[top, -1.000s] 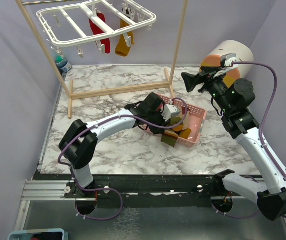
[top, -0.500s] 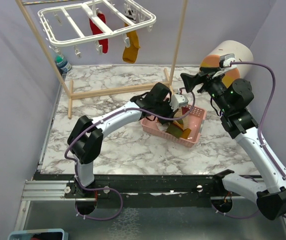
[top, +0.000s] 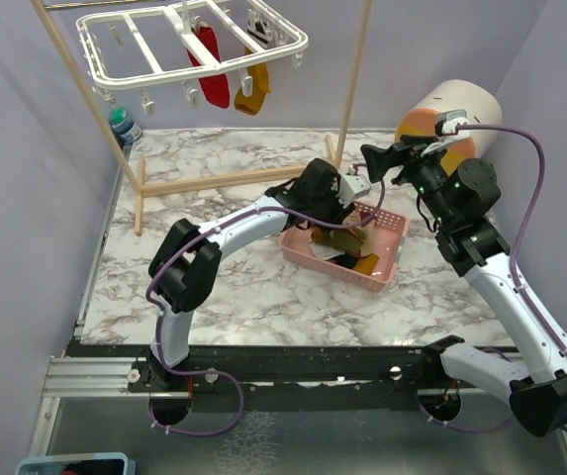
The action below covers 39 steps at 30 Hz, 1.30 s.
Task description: Remove the socks clipped to the hanger
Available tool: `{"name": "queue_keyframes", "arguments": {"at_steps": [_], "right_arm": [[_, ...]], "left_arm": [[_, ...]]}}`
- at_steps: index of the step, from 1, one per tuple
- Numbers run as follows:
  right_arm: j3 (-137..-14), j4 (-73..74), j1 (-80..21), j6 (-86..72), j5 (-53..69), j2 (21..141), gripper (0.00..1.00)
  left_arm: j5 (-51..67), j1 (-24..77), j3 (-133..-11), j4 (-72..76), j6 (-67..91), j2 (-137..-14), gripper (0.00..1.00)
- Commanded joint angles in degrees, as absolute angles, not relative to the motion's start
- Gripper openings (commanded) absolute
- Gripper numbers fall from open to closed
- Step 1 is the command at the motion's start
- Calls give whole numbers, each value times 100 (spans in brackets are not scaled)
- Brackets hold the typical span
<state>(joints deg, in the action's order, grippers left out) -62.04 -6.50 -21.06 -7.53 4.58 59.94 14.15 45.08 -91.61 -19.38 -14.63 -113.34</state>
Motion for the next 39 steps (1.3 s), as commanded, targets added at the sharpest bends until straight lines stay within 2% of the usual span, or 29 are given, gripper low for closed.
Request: {"name": "queue_keyframes", "arguments": {"at_steps": [1,5,6,7,12,17,20,23,29,39], "right_arm": [[-5953,-867,-2120,-991,-852,5776,100],[-5787,-1126,-2119,-1174,-1099,5601,100],[-5785,-1152,-2118,-1216,-1078,5611,100],[-5789,-1165,-2118,-1243,-1047,5640,100],[-5823,-1151,-2118,-1348,-892,5764,100],[-5818,-1143,-2123,-1382,-870,5795,100],[-5836,-1104,-2118,-1364,-833,5810,100],[-5828,-1107,-2118,-1346,-787,5822,100],[-5877,-1116,-2118,-1293,-734,5929,100],[-5925,-1176,-2121,-1253,-582,6129,100]], "left_arm": [[750,3971,-8599,-901,-1334,-10692,51],[821,3218,-7978,102,-837,-10236,90],[775,3058,-7829,384,-676,-10138,97],[715,2897,-7721,617,-588,-10066,99],[867,2391,-7460,1742,-422,-10008,99],[1089,1981,-7833,2436,-379,-10564,99],[702,1867,-7891,3136,-476,-10917,99],[245,1812,-8250,3375,-456,-11377,99],[392,1635,-8902,4088,-29,-12242,99],[-89,1591,-10004,4360,590,-13318,99]]}}
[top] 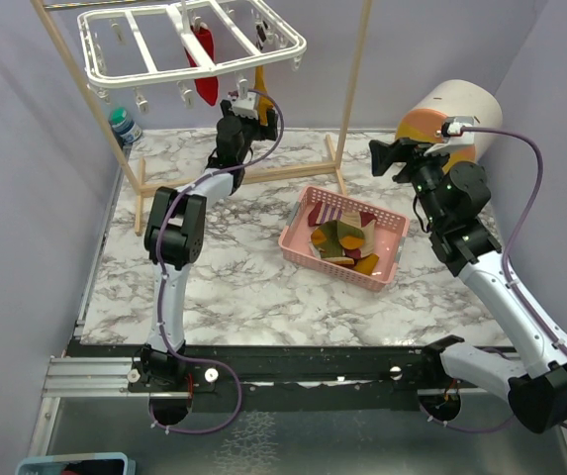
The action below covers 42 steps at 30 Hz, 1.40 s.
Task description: Remove the socks clipped to the hanger
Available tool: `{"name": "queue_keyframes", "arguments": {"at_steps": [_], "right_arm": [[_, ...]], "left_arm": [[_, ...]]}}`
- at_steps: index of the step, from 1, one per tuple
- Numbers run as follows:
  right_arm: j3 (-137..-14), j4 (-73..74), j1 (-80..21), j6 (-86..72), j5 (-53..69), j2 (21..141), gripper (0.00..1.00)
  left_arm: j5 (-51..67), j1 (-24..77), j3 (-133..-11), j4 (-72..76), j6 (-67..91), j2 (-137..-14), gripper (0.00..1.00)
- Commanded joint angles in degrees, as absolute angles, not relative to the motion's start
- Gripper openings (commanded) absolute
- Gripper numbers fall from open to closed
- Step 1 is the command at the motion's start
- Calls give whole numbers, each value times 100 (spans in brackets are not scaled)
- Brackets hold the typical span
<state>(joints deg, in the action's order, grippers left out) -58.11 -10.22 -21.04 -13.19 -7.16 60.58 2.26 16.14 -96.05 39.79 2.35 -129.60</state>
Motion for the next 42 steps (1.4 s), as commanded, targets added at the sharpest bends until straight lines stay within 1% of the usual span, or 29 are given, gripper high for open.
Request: {"name": "queue_keyframes", "arguments": {"at_steps": [1,3,7,11,16,23,24,25,26,28,29,34,42], "right_arm": [[-5924,-1182,-2121,-1256,-574,6141,100],[-5928,-1209,-2118,-1257,-548,6166,100],[-5945,-1218,-2118,-1256,-482,6220,100],[-5951,-1188,-2118,-1296,-423,6219,100],[-5952,-1123,-2118,-1302,-370,6214,100],[-6003,-1140,-2117,-1288,-290,6334,100],[-6012,-1147,-2118,-1298,-277,6360,100],[-6016,-1165,-2117,-1311,-266,6377,100],[-6012,-1172,-2118,-1324,-252,6392,100],[-6020,-1185,-2118,-1336,-208,6436,100],[-6028,-1186,-2114,-1344,-196,6446,100],[-6034,-1201,-2118,-1405,-110,6491,100],[-5908,-1315,-2118,-1398,254,6438,100]], "left_arm": [[-197,1596,-10087,4386,615,-13415,99],[-253,1591,-10306,4460,701,-13705,99],[245,1591,-10917,4597,942,-14300,99],[493,1591,-11578,4675,1159,-14869,99],[401,1562,-12280,4676,1210,-15352,99],[340,1434,-12976,4676,1198,-15671,99],[402,1399,-13060,4680,1226,-15708,95],[452,1367,-13134,4676,1286,-15735,83],[507,1330,-13187,4678,1351,-15755,62],[518,1281,-13187,4684,1485,-15736,6],[465,1275,-13131,4701,1496,-15688,0],[858,1224,-12434,4967,1634,-15197,0],[2124,1228,-10103,5879,2057,-13782,0]]}}
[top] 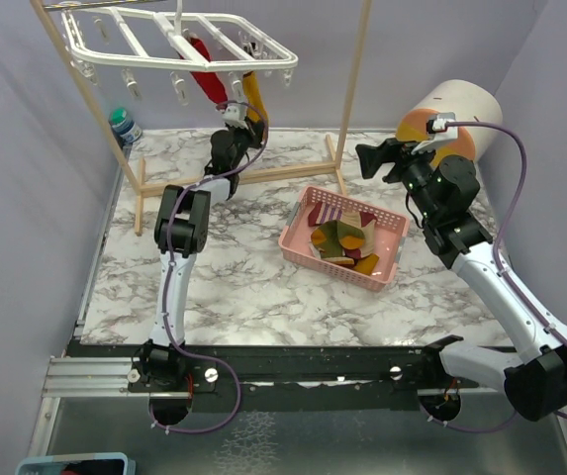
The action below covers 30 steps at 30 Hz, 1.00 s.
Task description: Remove the socks clipped to the hanger
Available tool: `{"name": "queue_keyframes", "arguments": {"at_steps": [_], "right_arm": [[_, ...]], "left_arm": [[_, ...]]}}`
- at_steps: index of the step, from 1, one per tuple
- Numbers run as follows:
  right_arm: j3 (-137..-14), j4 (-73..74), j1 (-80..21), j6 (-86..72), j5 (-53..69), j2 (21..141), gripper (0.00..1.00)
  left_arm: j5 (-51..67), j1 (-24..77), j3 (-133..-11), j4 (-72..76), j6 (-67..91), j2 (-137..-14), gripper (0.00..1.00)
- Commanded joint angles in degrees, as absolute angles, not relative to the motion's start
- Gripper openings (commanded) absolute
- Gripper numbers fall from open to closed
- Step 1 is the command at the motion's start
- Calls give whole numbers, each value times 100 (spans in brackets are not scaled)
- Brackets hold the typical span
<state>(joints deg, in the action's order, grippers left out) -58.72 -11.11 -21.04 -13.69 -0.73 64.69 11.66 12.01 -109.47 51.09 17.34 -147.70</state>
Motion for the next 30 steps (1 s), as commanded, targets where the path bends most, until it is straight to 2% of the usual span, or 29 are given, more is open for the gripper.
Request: {"name": "queue_keyframes", "arguments": {"at_steps": [1,8,18,30], "right_arm": [[-5892,-1315,-2118,-1400,262,6396,100],[-5921,-1133,-2118,-1365,375,6146,100],[-5903,-764,-2118,-1315,115,5599,100],[-5825,-503,-2118,-1214,-175,5080,100]], "left_arm": [[2245,1243,-9821,5987,2092,-13618,0],[2704,1548,-8304,6281,2024,-12480,0],[3390,2580,-6917,6282,1773,-11146,0],[3271,3644,-5075,6096,1680,-9566,0]]}}
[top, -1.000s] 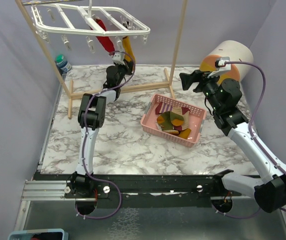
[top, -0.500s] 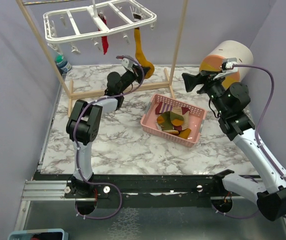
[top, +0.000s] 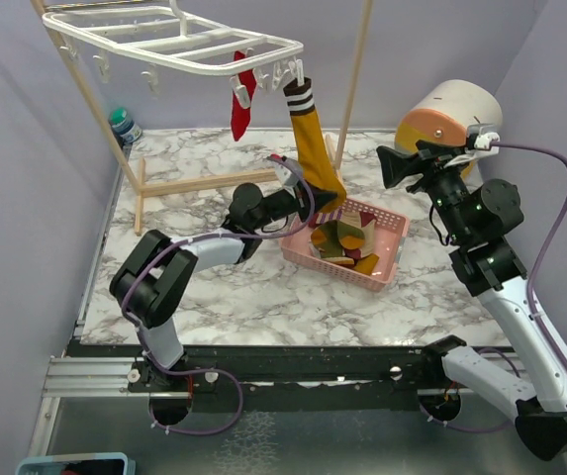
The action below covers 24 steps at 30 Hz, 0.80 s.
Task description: Remove the socks clipped to the hanger
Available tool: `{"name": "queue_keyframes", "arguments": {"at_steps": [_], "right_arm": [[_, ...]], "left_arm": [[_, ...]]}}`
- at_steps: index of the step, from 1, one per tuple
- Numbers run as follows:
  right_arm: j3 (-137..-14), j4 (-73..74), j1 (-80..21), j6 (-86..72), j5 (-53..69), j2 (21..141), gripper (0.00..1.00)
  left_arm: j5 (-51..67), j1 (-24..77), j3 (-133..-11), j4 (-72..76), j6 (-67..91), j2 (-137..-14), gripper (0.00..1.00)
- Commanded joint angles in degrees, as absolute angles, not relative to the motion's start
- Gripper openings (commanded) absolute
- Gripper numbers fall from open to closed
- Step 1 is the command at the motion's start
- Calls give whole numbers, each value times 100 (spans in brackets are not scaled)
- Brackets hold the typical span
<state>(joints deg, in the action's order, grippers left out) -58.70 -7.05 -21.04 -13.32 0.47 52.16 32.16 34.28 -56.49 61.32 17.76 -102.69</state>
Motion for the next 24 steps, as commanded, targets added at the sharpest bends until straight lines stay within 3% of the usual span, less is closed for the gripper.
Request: {"name": "queue_keyframes", "arguments": {"at_steps": [1,6,11,17,24], "right_arm": [[-5803,-494,-2118,-1213,-168,5064,100],[-5728,-653,-2118,-1317,210,5089,100],[-5850,-1114,-2118,-1504,1753,5515,100],[-6429,-1901,-2118,-2037,3668,6525,100],[-6747,-3126,-2130,-2822,4203,7475,100]], "left_arm": [[3224,3699,-4893,6068,1665,-9386,0],[2996,3828,-4145,5753,1602,-8471,0],[2847,3834,-3859,4982,1189,-7771,0],[2866,3841,-3749,4764,1069,-7672,0],[2976,3841,-3631,4764,1231,-7661,0]]}}
